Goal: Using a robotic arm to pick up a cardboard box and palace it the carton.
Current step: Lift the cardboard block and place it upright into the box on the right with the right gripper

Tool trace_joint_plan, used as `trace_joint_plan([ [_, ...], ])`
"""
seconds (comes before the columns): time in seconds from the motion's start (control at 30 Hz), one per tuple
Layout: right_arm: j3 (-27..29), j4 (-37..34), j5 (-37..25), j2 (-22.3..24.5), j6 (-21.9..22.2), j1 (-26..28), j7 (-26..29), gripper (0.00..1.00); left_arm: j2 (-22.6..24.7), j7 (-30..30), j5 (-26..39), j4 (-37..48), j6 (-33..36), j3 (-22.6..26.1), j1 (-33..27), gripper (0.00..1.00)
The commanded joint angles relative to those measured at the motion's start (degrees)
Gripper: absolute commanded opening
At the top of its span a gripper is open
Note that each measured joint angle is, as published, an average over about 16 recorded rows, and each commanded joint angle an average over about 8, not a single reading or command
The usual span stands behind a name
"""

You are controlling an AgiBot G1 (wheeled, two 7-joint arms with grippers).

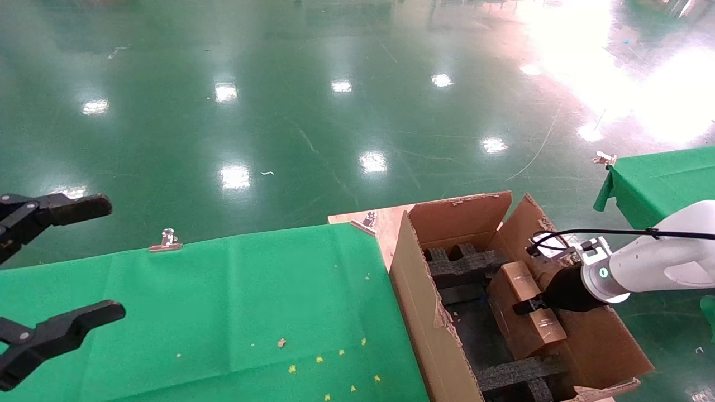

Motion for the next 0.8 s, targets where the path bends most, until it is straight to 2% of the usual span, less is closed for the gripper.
trace_joint_plan([
  [0.03,0.02,0.12,-0.04,0.1,-0.04,0.26,-0.12,1.0,0.0,0.0,0.0,0.0,0.0,0.0,0.0,1.0],
  [0.3,0.43,1.83,0.06,1.26,0.29,1.89,-0.4,1.0,0.0,0.0,0.0,0.0,0.0,0.0,0.0,1.0],
  [0.5,1.41,5.43,0.34,3.34,0.78,5.23,-0.79,1.0,0.0,0.0,0.0,0.0,0.0,0.0,0.0,1.0],
  [0.67,2.42,11.71,0.41,6.04,0.07,9.64,-0.8,1.0,0.0,0.0,0.0,0.0,0.0,0.0,0.0,1.0],
  [0.8,4.06,20.29,1.9,9.69,-0.31,12.56,-1.13,1.0,0.0,0.0,0.0,0.0,0.0,0.0,0.0,1.0],
])
